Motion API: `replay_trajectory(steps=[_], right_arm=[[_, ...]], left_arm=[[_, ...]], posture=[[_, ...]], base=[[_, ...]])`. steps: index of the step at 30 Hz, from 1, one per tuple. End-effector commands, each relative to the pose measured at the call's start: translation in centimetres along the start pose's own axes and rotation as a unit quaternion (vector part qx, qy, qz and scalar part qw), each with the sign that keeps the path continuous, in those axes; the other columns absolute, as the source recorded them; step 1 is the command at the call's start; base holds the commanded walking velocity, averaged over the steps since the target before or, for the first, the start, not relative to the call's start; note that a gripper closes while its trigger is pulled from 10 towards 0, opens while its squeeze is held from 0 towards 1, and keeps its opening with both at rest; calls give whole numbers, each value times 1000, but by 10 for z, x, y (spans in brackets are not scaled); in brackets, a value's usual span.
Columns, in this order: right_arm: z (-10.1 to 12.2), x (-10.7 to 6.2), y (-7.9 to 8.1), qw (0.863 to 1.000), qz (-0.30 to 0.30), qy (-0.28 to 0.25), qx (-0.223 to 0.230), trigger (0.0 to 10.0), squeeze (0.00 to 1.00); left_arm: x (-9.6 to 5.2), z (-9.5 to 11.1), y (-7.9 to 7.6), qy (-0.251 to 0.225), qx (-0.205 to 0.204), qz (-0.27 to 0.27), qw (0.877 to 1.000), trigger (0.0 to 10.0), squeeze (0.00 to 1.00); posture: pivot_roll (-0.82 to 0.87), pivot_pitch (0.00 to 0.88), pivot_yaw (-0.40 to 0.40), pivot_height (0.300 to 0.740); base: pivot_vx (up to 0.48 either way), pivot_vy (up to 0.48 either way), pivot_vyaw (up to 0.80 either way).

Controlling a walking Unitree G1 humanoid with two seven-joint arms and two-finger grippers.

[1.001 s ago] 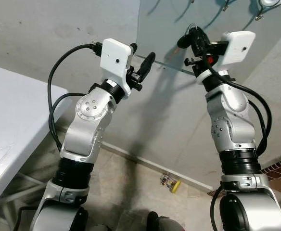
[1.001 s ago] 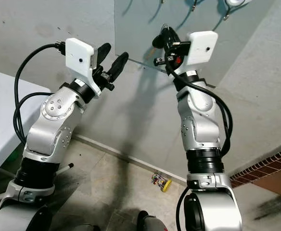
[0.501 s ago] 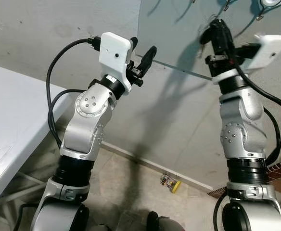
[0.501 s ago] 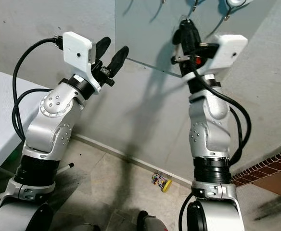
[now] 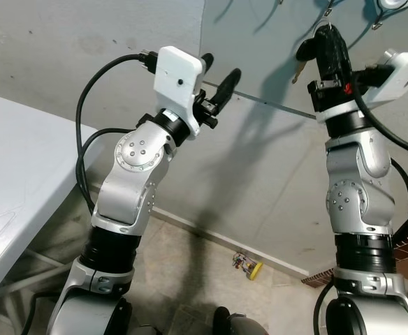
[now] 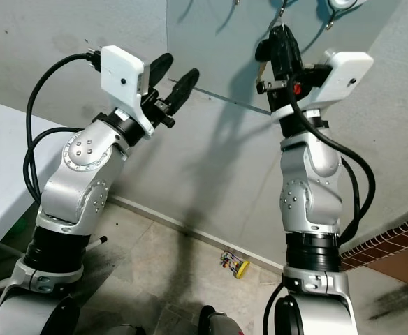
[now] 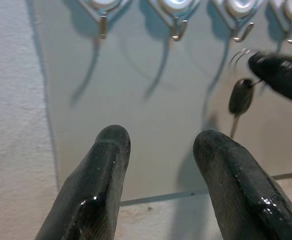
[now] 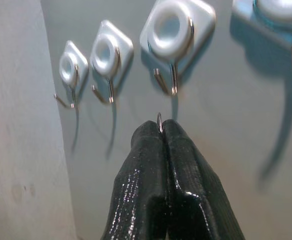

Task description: Hang keys on a hook

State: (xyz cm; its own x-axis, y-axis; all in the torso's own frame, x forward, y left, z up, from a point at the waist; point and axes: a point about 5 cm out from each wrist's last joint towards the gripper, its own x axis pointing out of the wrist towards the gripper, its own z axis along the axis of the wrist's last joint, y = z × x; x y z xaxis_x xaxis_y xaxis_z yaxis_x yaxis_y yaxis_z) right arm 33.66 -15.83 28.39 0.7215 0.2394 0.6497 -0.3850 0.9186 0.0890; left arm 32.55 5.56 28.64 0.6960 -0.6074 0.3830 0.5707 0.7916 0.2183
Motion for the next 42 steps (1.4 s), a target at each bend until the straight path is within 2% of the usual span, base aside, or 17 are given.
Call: replay_trajectory(steps=[1,15,29,37,42], right_arm=[[7,0,2,1000,13,-11,-6,10000,0],[26,11,5,998,24,-54,-3,10000,0],[32,19,3,997,18,-69,8,10000,0],[28,19,-4,996,-10,-65,53,10000,0],[12,6,-14,992,-56,-28,107,10000,0]], left_arm=[[1,6,-9,-12,4,-23,1000,10000,0],[3,11,-12,-17,8,-34,999,10000,0],[2,11,-9,-14,11,-29,999,10000,0],[1,10,-7,-12,14,-23,1000,10000,0],[1,11,-5,-11,16,-21,1000,10000,0]], posture=[[32,200,-35,740],[31,191,-35,740],[31,195,-36,740],[33,196,-37,740],[35,200,-34,740]], base=[[0,0,0],[0,0,0],[0,0,0],[0,0,0],[0,0,0]])
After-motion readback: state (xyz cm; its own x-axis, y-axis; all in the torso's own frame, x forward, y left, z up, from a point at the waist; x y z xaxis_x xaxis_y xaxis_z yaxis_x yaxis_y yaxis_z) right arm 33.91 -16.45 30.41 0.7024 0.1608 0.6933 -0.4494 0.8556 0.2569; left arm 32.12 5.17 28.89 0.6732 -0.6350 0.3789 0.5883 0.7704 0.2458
